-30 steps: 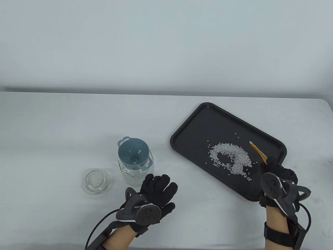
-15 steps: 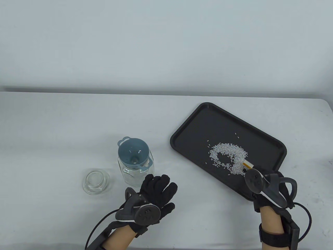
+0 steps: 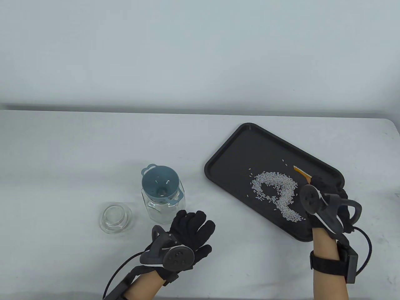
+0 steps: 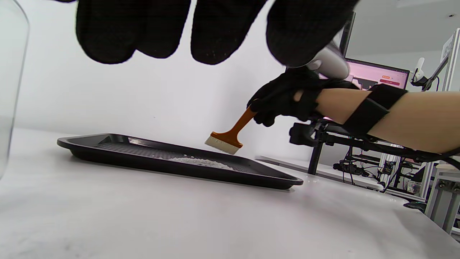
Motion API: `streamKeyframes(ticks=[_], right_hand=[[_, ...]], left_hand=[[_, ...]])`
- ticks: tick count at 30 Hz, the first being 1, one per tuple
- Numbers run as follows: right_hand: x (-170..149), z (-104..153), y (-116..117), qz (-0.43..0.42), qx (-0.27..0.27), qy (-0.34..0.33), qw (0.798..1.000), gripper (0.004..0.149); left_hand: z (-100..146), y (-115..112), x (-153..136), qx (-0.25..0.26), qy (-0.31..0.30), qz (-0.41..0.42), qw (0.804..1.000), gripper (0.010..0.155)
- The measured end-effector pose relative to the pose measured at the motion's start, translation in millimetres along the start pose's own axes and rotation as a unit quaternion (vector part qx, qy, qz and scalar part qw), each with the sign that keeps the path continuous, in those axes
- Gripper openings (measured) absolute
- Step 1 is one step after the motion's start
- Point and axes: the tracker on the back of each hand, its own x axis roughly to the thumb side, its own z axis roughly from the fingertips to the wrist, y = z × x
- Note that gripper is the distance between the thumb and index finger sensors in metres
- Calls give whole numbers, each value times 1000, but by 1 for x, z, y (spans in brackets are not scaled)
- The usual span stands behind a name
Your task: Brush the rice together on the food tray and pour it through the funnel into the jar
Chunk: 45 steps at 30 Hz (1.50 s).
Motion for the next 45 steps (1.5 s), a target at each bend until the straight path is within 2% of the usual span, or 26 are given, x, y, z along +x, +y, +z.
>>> streamKeyframes(ticks=[4, 6, 11, 14, 17, 22, 26, 28, 30, 33, 36, 39, 42, 45], right_hand=[[19, -22, 33, 38, 23, -4, 999, 46], [31, -31, 47, 19, 71, -21, 997, 46], [47, -33, 51, 14, 124, -56, 991, 47], [47, -22, 38, 5, 154, -82, 985, 46], [41, 2, 15, 54, 174, -124, 975, 44], [29, 40, -18, 90, 225, -160, 957, 44], [25, 56, -41, 114, 252, -166, 947, 43], [25, 56, -51, 118, 243, -167, 948, 43], [25, 49, -63, 118, 191, -146, 963, 42], [34, 33, -65, 86, 130, -133, 979, 43], [60, 16, -52, 62, 47, -144, 986, 43], [90, 3, -31, 66, 5, -164, 984, 43], [116, -4, -8, 57, 5, -174, 983, 43], [127, -4, 8, 65, 39, -183, 980, 43]], left_hand=[[-1, -1, 1, -2, -2, 6, 1000, 69], [-1, -1, 1, -2, -3, 8, 1000, 68], [-2, -3, -1, -12, -1, 16, 1000, 68], [-2, -3, -1, -11, -3, 17, 1000, 68], [-2, -2, 2, -9, -4, 14, 1000, 68], [-2, -4, 3, -16, -4, 9, 1000, 68], [-2, -3, 3, -17, -1, 9, 1000, 68], [-2, -3, 2, -15, -1, 9, 1000, 68], [-2, -3, 2, -15, -1, 10, 1000, 68], [-2, -3, 1, -16, -1, 12, 1000, 68], [-2, -3, 1, -15, -1, 14, 1000, 68], [-1, -1, -1, -11, 0, 16, 1000, 68], [0, 0, -3, -8, 4, 26, 1000, 68], [1, 0, -3, -6, 4, 29, 1000, 68]])
